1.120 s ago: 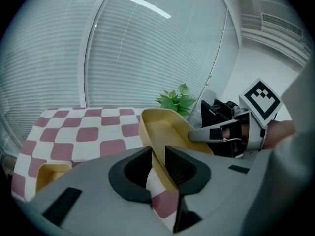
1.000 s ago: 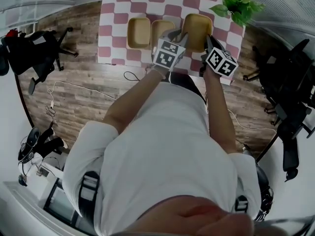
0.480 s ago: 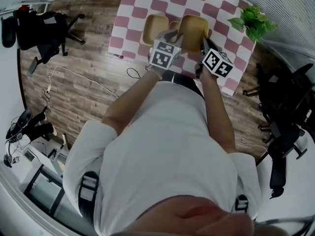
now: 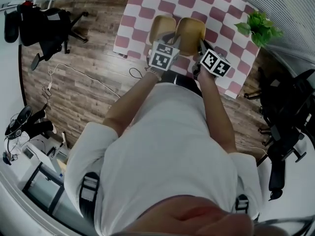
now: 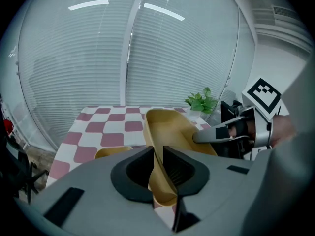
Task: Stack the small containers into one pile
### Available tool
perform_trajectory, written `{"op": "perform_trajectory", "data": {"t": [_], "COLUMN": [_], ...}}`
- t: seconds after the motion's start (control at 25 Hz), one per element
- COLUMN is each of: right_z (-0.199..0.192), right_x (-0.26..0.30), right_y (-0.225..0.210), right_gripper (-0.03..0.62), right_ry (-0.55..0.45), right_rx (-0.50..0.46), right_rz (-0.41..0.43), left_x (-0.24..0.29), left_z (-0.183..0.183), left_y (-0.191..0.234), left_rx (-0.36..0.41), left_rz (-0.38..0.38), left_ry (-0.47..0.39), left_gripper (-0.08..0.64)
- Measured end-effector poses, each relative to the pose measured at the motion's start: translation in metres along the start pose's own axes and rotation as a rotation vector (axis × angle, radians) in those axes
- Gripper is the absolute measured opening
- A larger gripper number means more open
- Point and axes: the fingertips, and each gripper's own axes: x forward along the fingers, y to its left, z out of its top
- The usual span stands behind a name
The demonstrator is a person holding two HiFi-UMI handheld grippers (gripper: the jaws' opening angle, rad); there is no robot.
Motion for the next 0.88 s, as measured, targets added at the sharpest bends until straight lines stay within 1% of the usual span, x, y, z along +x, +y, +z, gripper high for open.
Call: {"op": "perform_trajectory", "data": {"t": [0.2,0.36,0.48,0.6,0.64,0.68,0.72,0.8,0.84,0.88], "right_z": [-0.024,-0.042,-0.046,-0.05,-0.053,-0.055,-0.055,-0.046,-0.04,-0.036], "right_x": [0.015,0.028,0.033,0.036,0.036,0.034,0.032,0.025,0.022,0.021], "right_y": [-0.012,-0.02,-0.022,-0.021,-0.022,-0.022,-0.024,-0.024,-0.023,-0.022], "right_gripper": [0.038,0.038,0.04,0.04,0.056,0.118,0.147,0.146,0.121,0.08], "right_ry": [0.05,0.086,0.096,0.116,0.129,0.138,0.137,0.104,0.083,0.067], "right_rx": [0.004,0.006,-0.013,-0.027,-0.032,-0.046,-0.069,-0.143,-0.188,-0.237], "right_rz": [-0.049,-0.082,-0.102,-0.09,-0.085,-0.086,-0.091,-0.112,-0.122,-0.128], "left_x": [0.016,0.028,0.033,0.036,0.035,0.032,0.028,0.02,0.018,0.017], "left_z": [-0.035,-0.054,-0.059,-0.062,-0.063,-0.062,-0.06,-0.052,-0.048,-0.047], "left_y": [0.009,0.017,0.018,0.019,0.019,0.021,0.023,0.027,0.028,0.028], "left_rx": [0.013,0.011,0.016,0.031,0.036,0.038,0.04,0.052,0.064,0.077], "left_rz": [-0.004,0.003,-0.002,-0.01,-0.007,0.0,0.012,0.042,0.055,0.063], "left_ry": [0.068,0.09,0.11,0.124,0.124,0.118,0.105,0.068,0.052,0.043], "left_gripper": [0.083,0.083,0.083,0.083,0.084,0.088,0.093,0.092,0.083,0.055]}}
